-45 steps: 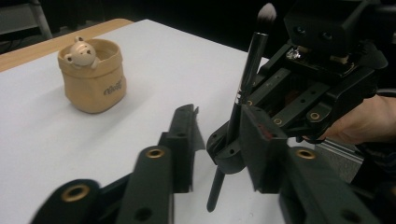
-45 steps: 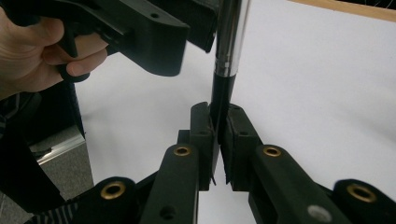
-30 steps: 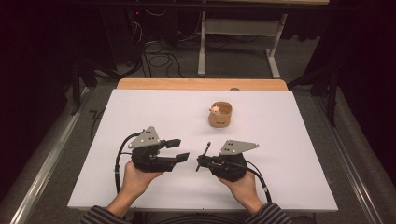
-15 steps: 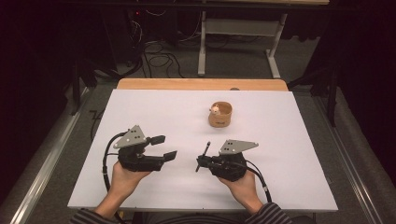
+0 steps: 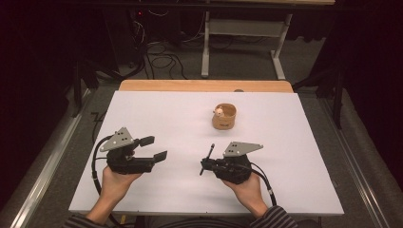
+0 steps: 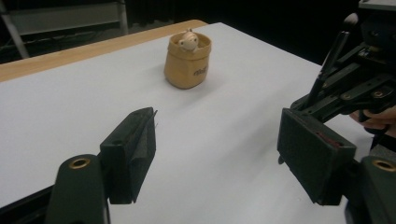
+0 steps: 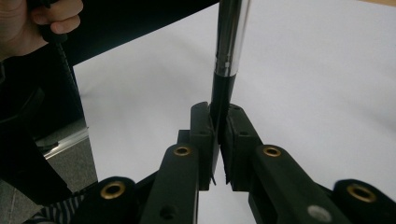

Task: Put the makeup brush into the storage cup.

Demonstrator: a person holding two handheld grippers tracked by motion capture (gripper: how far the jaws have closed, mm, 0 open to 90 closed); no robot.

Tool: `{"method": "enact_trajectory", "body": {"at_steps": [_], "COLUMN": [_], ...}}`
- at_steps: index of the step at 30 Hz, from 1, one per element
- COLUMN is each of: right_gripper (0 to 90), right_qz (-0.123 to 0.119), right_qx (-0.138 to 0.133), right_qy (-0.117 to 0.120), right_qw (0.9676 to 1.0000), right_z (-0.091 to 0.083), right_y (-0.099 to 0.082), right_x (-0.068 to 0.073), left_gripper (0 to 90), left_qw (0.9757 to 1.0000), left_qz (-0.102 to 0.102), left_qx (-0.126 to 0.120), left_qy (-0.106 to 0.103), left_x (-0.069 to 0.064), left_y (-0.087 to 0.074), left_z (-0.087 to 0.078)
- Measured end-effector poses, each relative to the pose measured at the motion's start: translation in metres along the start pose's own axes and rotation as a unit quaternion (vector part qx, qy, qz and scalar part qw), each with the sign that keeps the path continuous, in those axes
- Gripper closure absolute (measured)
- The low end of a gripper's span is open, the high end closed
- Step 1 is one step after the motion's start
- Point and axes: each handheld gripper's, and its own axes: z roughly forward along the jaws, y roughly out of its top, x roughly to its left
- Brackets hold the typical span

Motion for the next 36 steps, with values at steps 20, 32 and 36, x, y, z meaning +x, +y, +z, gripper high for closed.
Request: {"method": "enact_trajectory", "body": {"at_steps": [20, 32, 36], "right_gripper": [85.9, 85.9, 85.9], "right_qz": [-0.003, -0.006, -0.006], "right_qx": [0.007, 0.01, 0.011], "right_qy": [-0.015, -0.032, -0.038], "right_qw": [0.9999, 0.9994, 0.9992], "right_z": [-0.013, -0.03, -0.036], "right_y": [0.003, 0.005, 0.007], "right_x": [-0.006, -0.015, -0.018], "left_gripper": [25.0, 25.2, 25.2], "left_qw": [0.9975, 0.9959, 0.9957], "left_qz": [-0.036, -0.049, -0.049], "left_qx": [0.0, -0.004, -0.002], "left_qy": [0.061, 0.076, 0.079], "left_x": [0.025, 0.028, 0.03], "left_y": [-0.035, -0.042, -0.044], "left_z": [-0.017, -0.012, -0.01]}}
